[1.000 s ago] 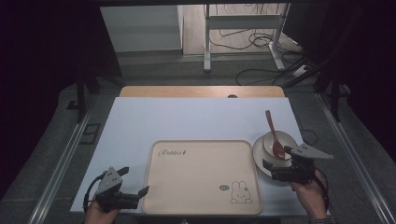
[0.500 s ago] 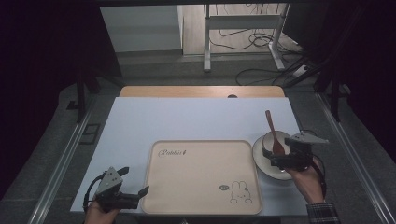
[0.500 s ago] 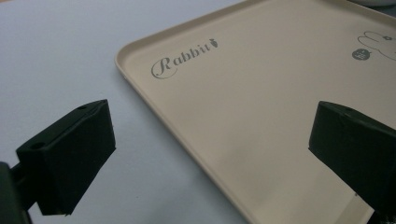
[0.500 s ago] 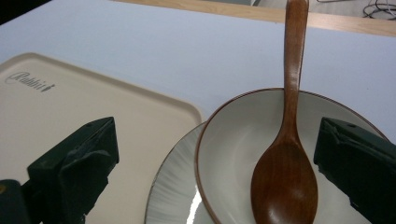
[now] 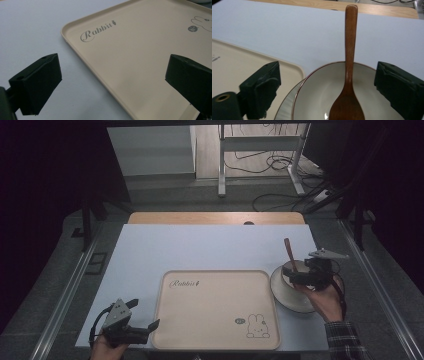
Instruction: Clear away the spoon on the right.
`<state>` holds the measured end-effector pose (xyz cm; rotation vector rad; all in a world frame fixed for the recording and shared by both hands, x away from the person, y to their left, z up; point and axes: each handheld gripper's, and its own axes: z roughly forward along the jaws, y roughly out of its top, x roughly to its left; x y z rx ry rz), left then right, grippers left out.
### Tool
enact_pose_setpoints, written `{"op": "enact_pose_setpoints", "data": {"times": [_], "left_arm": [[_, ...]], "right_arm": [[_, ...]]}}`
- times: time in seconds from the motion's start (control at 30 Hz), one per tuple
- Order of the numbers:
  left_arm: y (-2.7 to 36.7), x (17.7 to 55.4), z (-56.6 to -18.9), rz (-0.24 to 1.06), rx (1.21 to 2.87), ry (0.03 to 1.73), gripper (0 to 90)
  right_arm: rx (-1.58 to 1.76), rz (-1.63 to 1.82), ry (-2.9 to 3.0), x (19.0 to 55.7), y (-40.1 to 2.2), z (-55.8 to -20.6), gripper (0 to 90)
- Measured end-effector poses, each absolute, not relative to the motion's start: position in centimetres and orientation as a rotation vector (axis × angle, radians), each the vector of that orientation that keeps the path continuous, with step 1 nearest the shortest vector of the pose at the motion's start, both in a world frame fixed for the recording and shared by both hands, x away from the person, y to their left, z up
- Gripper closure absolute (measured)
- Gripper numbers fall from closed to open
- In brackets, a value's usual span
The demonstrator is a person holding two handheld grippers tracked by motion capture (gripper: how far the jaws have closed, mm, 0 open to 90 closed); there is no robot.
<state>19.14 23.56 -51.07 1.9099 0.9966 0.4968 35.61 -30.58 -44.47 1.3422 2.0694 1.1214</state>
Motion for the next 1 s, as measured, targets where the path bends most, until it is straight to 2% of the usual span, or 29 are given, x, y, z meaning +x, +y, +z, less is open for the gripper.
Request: {"op": "enact_pose_setpoints", "data": {"times": [0.27, 0.47, 0.67, 1.0], "left_arm": [[23.6, 19.1, -51.1, 0.496, 1.911, 0.993, 0.3], [23.6, 19.2, -51.1, 0.494, 1.912, 0.992, 0.4], [23.6, 19.2, -51.1, 0.492, 1.912, 0.99, 0.4], [23.6, 19.1, -51.1, 0.491, 1.913, 0.986, 0.4]], "right_arm": [[1.32, 1.02, 2.101, 37.9, -30.6, -43.9, 28.6], [1.342, 0.977, 2.119, 39.3, -30.7, -44.1, 36.2], [1.366, 0.919, 2.147, 41.4, -30.3, -44.0, 49.1], [1.393, 0.865, 2.157, 43.2, -29.5, -43.9, 61.2]]}}
